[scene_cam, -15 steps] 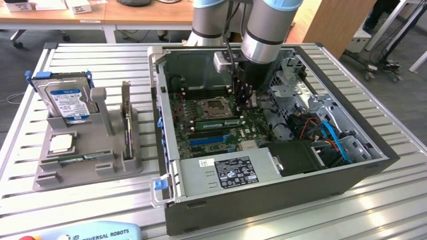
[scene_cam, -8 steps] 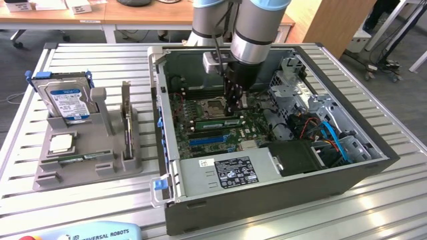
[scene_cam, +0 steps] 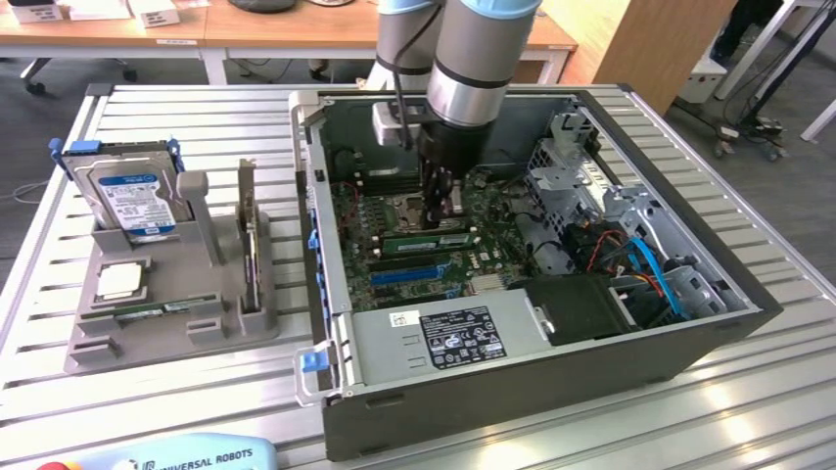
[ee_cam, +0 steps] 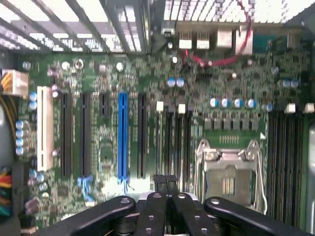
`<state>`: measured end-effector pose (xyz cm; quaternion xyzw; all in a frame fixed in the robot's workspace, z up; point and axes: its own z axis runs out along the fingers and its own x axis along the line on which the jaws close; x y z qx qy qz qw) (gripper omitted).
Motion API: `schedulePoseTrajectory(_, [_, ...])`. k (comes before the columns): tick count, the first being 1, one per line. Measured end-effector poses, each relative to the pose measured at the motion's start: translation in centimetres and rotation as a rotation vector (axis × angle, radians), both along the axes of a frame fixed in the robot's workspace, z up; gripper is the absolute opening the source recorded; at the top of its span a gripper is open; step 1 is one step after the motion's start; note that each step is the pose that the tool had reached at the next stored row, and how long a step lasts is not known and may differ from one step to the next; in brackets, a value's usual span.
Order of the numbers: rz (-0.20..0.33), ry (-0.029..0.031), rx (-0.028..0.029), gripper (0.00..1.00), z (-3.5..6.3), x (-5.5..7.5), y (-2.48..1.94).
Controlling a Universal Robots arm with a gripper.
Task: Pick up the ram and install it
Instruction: 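Press down the ram until it locks into place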
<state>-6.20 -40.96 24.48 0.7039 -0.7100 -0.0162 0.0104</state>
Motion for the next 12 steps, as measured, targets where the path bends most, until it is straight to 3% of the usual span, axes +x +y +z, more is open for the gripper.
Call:
schedulePoseTrajectory(6, [-0.003, 0.0000, 0.0000, 0.10, -0.02, -1.6, 0.00])
schedulePoseTrajectory(12, [-0.003, 0.0000, -0.0001, 0.10, -0.02, -1.6, -0.01])
